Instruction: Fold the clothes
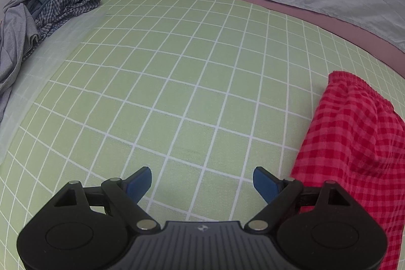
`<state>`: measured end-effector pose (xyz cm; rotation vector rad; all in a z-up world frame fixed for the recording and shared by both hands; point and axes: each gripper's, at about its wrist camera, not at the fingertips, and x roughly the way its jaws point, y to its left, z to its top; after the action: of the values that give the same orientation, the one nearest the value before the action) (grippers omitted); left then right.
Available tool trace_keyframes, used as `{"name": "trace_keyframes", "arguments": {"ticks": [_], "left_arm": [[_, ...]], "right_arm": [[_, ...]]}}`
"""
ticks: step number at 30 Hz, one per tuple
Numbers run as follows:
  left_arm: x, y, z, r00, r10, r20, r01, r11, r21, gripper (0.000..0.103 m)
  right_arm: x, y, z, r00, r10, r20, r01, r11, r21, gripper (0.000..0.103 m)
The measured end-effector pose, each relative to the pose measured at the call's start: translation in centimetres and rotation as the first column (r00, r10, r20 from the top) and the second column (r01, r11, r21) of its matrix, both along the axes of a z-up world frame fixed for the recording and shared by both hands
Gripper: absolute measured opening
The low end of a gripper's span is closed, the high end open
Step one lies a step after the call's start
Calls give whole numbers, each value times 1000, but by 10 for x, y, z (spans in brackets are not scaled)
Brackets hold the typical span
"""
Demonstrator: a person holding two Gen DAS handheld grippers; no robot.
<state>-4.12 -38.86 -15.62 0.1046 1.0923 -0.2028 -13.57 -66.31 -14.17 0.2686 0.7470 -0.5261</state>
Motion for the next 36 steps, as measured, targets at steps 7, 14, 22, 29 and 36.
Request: {"name": "trace_keyframes", "arguments": {"ticks": [7,14,22,29,36], "left_arm": [[-25,24,2,1000,9,-23,-10,999,-33,88],[-66,43,6,997,-64,-39,61,996,-72,91],[-116,50,-3,984,-160,-79,156,987,-44,90],[-145,65,3,978,-198,-71,194,979,-62,69],[-164,70,4,963,-260,-66,254,963,-94,13]], "right_arm": [[-33,11,-6,999,-12,-33,15,995,103,45],[-80,46,-25,991,7,-133,16,985,174,88],[-137,77,-28,990,-22,-141,54,973,226,103],[-175,95,-12,989,-58,-133,83,978,190,87],[-194,111,-13,992,-57,-116,78,979,187,38]]}}
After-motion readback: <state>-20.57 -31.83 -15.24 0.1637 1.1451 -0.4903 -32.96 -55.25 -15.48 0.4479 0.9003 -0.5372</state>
